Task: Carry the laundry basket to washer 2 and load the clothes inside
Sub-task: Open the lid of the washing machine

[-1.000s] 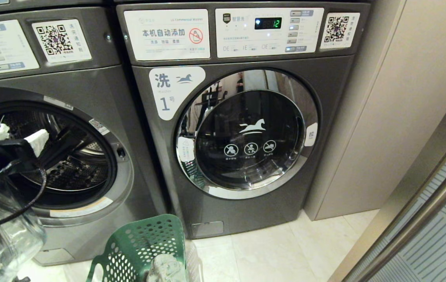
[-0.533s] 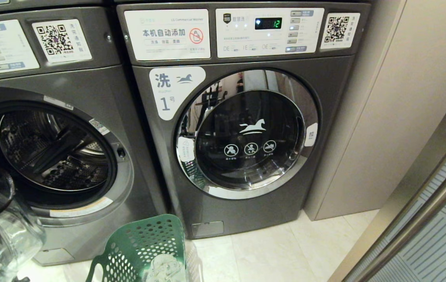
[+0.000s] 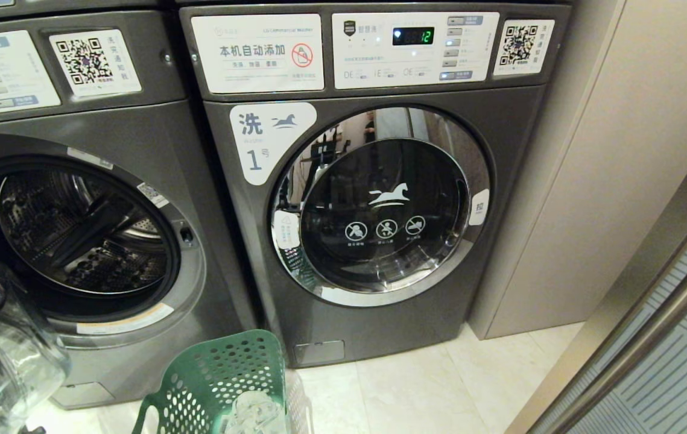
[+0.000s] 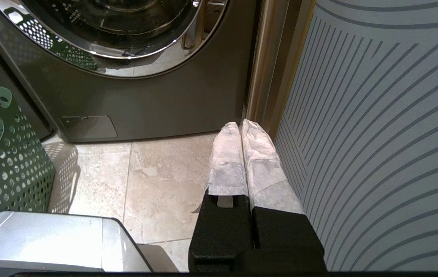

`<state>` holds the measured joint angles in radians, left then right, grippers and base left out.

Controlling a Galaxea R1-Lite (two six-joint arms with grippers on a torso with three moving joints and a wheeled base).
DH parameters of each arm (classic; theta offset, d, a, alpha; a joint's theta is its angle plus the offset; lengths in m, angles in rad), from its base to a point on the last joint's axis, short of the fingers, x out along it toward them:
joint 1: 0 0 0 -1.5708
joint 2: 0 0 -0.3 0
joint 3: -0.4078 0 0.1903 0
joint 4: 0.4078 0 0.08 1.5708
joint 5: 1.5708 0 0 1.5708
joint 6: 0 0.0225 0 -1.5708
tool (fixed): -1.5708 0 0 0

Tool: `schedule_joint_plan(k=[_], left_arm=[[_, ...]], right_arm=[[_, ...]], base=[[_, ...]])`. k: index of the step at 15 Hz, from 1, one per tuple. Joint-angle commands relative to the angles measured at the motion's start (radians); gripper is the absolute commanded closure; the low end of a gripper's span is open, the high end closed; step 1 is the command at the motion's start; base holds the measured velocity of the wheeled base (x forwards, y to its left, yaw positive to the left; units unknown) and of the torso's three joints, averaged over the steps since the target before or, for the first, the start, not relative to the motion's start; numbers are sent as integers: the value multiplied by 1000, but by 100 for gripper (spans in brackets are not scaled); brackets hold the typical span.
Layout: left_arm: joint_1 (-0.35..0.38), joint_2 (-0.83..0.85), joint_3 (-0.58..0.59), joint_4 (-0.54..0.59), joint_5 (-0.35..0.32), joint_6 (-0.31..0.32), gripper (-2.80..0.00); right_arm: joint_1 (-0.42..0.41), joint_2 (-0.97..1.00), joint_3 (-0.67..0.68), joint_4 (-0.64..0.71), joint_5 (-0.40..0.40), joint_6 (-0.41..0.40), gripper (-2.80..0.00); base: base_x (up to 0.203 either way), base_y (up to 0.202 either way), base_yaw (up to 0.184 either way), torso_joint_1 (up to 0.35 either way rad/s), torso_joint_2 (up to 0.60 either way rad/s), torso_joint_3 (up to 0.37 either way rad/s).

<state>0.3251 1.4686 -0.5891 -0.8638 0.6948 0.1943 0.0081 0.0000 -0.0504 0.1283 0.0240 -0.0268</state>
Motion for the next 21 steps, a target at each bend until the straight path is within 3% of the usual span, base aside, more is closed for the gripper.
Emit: schedule_joint_plan(k=[1,3,6,10,15,21], left_arm=[[0,6,-2,-6,82,3,0],[-1,18,-5,-4,186,15,0],[2,41,-14,-11,203,19,0],[59,64,-30,-15,203,15,0],[254,107,-67,-13,180,8,0],[493,211,-210,-12,143,8,0]], right_arm=[[1,0,0,1,1,-1,0],[0,0,0,1,1,-1,0],[0,0,0,1,1,-1,0],[0,0,0,1,1,-1,0],[0,0,0,1,1,-1,0],[0,0,0,1,1,-1,0]], base=[[0,0,0,0,0,0],[0,0,0,0,0,0],[0,0,0,0,0,0],[0,0,0,0,0,0],[0,0,0,0,0,0],[0,0,0,0,0,0]])
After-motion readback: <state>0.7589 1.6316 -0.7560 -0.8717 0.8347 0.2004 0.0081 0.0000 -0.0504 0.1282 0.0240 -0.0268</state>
